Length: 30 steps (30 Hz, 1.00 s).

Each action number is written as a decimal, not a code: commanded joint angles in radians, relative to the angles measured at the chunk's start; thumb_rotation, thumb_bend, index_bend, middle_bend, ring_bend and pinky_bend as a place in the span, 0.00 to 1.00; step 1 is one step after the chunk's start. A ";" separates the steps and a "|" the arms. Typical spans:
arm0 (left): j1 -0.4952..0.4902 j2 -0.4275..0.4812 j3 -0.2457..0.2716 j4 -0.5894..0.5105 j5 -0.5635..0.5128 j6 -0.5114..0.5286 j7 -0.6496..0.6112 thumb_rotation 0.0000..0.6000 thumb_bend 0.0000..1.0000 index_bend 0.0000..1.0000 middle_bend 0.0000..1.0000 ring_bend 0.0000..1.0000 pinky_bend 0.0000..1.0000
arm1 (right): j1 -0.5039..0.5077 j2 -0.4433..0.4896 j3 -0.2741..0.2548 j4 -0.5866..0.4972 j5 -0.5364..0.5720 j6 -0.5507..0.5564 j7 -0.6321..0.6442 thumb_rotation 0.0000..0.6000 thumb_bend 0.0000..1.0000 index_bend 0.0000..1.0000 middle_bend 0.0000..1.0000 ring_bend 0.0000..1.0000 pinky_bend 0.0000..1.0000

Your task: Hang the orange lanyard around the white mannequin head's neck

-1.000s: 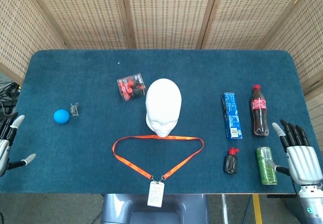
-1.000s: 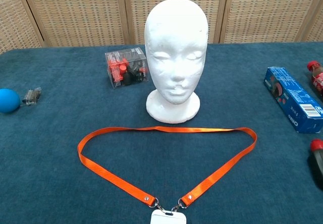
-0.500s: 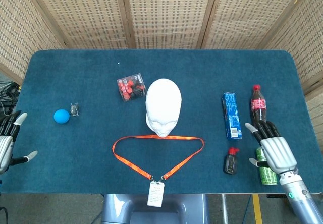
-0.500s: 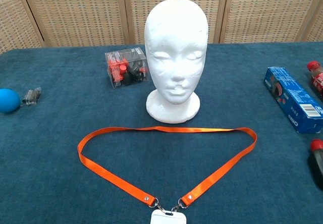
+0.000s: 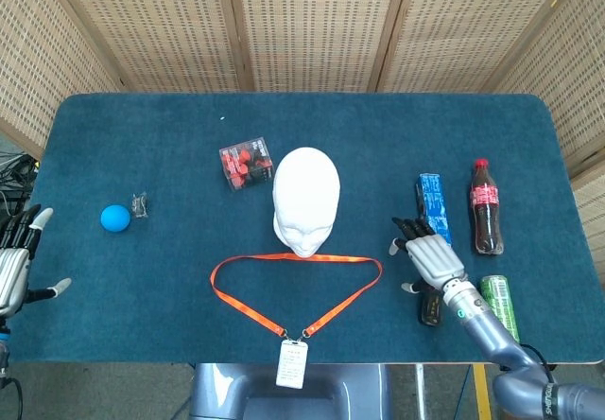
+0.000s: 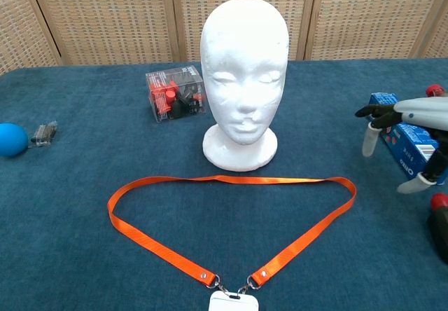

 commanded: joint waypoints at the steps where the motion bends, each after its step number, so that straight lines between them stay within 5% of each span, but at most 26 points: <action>1: -0.001 0.001 0.000 0.003 -0.002 -0.002 -0.005 1.00 0.00 0.00 0.00 0.00 0.00 | 0.054 -0.072 0.008 0.018 0.095 -0.025 -0.093 1.00 0.38 0.42 0.00 0.00 0.00; 11: 0.002 0.012 -0.002 0.009 -0.002 0.001 -0.039 1.00 0.00 0.00 0.00 0.00 0.00 | 0.140 -0.198 0.004 0.063 0.301 0.031 -0.283 1.00 0.43 0.45 0.00 0.00 0.00; 30: -0.002 0.014 -0.005 0.015 -0.013 -0.010 -0.052 1.00 0.00 0.00 0.00 0.00 0.00 | 0.193 -0.295 -0.025 0.172 0.374 0.081 -0.356 1.00 0.55 0.51 0.00 0.00 0.00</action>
